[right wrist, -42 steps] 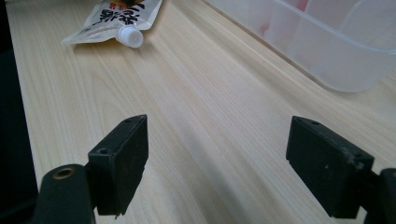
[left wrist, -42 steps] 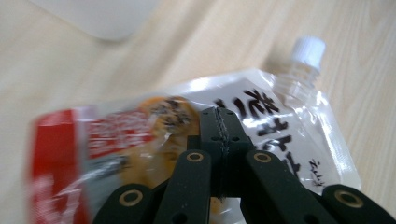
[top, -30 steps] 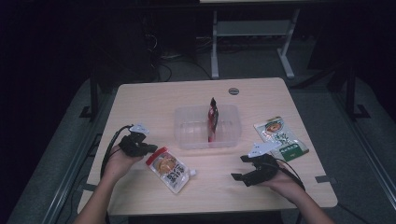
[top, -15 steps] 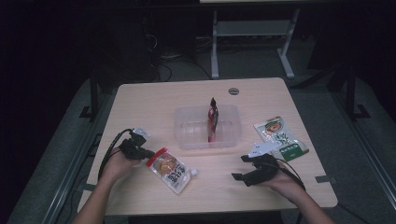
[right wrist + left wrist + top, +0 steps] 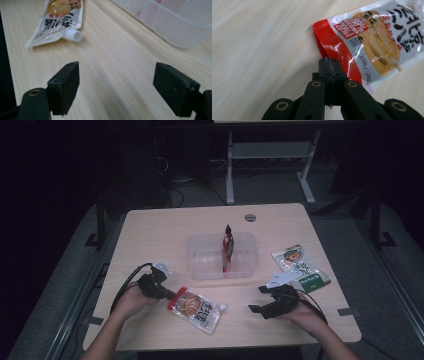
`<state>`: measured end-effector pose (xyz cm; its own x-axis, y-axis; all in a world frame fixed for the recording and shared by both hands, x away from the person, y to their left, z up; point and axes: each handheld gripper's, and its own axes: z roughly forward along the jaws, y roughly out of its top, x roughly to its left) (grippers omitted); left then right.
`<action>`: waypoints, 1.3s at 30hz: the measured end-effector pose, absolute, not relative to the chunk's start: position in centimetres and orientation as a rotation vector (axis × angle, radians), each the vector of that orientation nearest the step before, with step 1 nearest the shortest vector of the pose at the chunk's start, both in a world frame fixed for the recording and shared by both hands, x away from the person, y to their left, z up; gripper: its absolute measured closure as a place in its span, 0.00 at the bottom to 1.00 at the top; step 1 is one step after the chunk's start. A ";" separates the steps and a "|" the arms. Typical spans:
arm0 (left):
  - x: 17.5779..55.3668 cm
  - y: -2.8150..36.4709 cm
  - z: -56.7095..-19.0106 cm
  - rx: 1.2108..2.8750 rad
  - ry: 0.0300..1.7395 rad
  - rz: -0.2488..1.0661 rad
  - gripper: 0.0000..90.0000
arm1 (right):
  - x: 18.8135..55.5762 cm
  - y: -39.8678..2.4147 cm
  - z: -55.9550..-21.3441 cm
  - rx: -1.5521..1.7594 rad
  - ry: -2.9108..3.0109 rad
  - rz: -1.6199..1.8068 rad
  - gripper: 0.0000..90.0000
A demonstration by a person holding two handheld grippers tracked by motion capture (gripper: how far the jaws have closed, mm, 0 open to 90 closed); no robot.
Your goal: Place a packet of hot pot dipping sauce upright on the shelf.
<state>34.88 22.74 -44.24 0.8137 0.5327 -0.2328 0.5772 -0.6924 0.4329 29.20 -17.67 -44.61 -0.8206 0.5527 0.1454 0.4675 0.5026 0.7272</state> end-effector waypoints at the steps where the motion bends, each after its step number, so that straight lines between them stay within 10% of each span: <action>1: 34.8 22.5 -44.2 2.513 0.807 -0.139 1.00 | 29.2 -17.7 -44.6 0.906 2.629 1.223 0.23; 28: 31.0 14.7 -44.6 2.562 0.495 -0.333 0.99 | 29.3 -17.8 -44.8 0.916 2.651 1.207 0.23; 39: 30.8 14.3 -43.1 2.541 0.454 -0.210 1.00 | 29.4 -18.0 -44.9 0.924 2.655 1.199 0.23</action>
